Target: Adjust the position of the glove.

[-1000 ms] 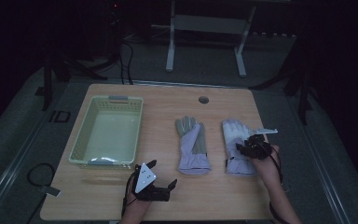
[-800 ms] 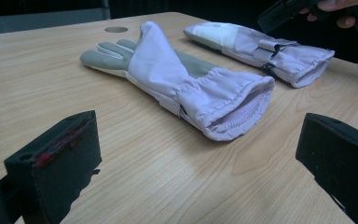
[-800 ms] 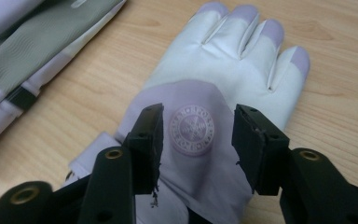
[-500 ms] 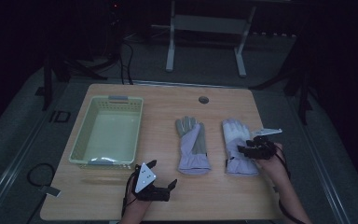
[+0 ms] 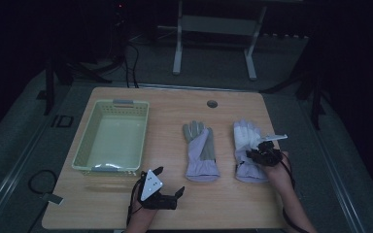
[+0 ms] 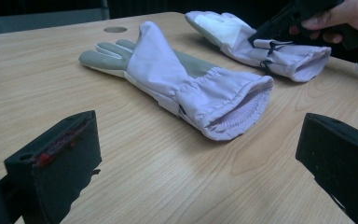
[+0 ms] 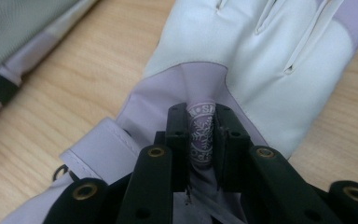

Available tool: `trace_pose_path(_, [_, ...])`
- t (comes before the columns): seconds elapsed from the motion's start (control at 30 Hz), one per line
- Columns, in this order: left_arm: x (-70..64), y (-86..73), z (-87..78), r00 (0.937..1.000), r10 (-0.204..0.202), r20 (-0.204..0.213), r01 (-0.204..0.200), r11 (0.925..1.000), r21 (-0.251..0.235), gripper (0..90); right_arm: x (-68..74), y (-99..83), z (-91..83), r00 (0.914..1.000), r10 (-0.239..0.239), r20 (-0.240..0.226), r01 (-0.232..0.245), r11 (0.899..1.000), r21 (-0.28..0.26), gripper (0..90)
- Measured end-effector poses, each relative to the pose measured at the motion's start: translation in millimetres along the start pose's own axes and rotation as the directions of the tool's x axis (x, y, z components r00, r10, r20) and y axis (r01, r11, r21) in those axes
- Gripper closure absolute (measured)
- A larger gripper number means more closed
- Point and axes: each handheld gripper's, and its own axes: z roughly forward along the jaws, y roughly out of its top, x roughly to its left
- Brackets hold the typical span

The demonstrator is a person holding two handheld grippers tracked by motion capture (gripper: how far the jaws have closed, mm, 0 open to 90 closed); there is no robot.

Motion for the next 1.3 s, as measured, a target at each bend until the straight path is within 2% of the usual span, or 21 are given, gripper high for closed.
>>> trace_pose_path(0.23, [0.5,0.0,-0.1,1.0,-0.002,0.002,0.002,1.0,0.0,0.0,-5.1,8.7,-13.0,0.9987,0.048,-0.016,-0.048,0.998,-0.033,80.0])
trace_pose_path(0.27, [0.6,0.1,-0.1,1.0,-0.003,0.002,0.003,1.0,0.0,0.0,-5.6,10.9,-16.4,0.9981,0.053,-0.03,-0.054,0.998,-0.038,79.9])
trace_pose_path(0.47, [0.3,0.1,-0.1,1.0,-0.002,-0.001,0.002,1.0,0.001,0.0,-3.7,26.4,-36.0,0.9979,0.054,-0.035,-0.056,0.995,-0.084,80.4])
trace_pose_path(0.73, [0.3,0.0,-0.1,1.0,-0.002,0.0,0.002,1.0,0.001,0.0,2.0,47.5,-60.1,0.9967,0.039,-0.072,-0.048,0.991,-0.124,80.4])
trace_pose_path(0.83, [0.3,0.0,-0.2,1.0,-0.001,-0.001,0.001,1.0,0.0,0.0,8.2,57.7,-70.2,0.996,0.017,-0.087,-0.029,0.989,-0.146,80.2])
trace_pose_path(1.0, [0.3,0.0,-0.1,1.0,-0.001,-0.001,0.001,1.0,0.0,0.0,23.6,75.4,-83.0,0.9917,0.004,-0.129,-0.027,0.984,-0.176,80.2])
trace_pose_path(1.2, [0.2,0.1,-0.1,1.0,0.0,-0.004,0.0,1.0,0.001,0.0,50.5,96.2,-95.0,0.994,-0.042,-0.101,0.019,0.975,-0.222,80.1])
trace_pose_path(1.27, [0.3,0.1,-0.2,1.0,0.001,-0.003,-0.001,1.0,0.001,0.0,63.8,102.5,-93.4,0.991,-0.051,-0.124,0.021,0.973,-0.229,80.1])
trace_pose_path(1.3, [0.1,0.0,-0.1,1.0,0.003,-0.003,-0.003,1.0,0.0,0.0,63.8,102.5,-93.4,0.991,-0.051,-0.124,0.021,0.973,-0.229,80.1])
